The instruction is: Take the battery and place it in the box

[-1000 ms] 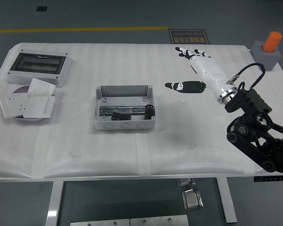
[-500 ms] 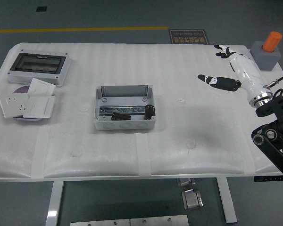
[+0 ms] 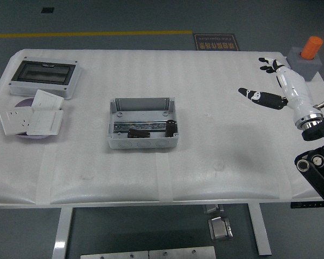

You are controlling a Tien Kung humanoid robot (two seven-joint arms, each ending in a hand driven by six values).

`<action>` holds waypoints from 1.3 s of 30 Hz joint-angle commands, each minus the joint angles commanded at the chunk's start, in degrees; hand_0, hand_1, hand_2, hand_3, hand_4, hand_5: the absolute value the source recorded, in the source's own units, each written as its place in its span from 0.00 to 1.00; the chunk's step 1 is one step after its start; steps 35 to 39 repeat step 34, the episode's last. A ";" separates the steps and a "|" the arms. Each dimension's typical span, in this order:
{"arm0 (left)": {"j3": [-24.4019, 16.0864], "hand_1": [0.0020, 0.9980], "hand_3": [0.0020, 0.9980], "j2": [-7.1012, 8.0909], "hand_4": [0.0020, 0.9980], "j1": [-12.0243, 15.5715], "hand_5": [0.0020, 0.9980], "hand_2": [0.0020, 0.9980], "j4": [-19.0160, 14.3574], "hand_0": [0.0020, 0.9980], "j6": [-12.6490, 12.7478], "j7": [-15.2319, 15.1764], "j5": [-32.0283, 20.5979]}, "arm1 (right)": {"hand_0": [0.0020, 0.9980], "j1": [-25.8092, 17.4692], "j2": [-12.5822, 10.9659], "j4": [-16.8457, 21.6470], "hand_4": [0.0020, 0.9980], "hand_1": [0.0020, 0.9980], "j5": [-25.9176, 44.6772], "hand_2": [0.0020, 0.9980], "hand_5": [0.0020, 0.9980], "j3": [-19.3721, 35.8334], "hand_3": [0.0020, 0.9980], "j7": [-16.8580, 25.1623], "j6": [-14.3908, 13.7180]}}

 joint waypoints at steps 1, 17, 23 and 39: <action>-0.08 0.64 0.60 0.14 0.55 0.03 0.45 0.46 0.00 0.63 -0.01 0.03 0.05 | 0.83 -0.01 0.05 -0.02 0.97 0.73 -0.02 0.75 0.56 0.11 0.86 -0.01 0.01; 2.75 0.64 0.60 -0.08 0.55 -1.05 0.45 0.46 0.00 0.62 0.48 -1.08 0.39 | 0.82 -3.44 -4.45 1.53 0.96 0.73 -0.37 0.75 0.56 6.04 0.86 -0.39 0.21; 3.99 0.65 0.60 0.33 0.55 -2.09 0.45 0.46 0.00 0.62 0.71 -1.88 0.53 | 0.82 -5.36 -3.52 2.22 0.95 0.73 -1.03 0.75 0.56 9.66 0.86 -0.36 -0.06; 2.63 0.64 0.60 -0.57 0.56 -1.14 0.45 0.46 0.00 0.62 0.75 -1.71 1.26 | 0.82 -4.76 -1.66 1.19 0.95 0.73 -0.76 0.75 0.57 9.11 0.86 -0.18 -0.01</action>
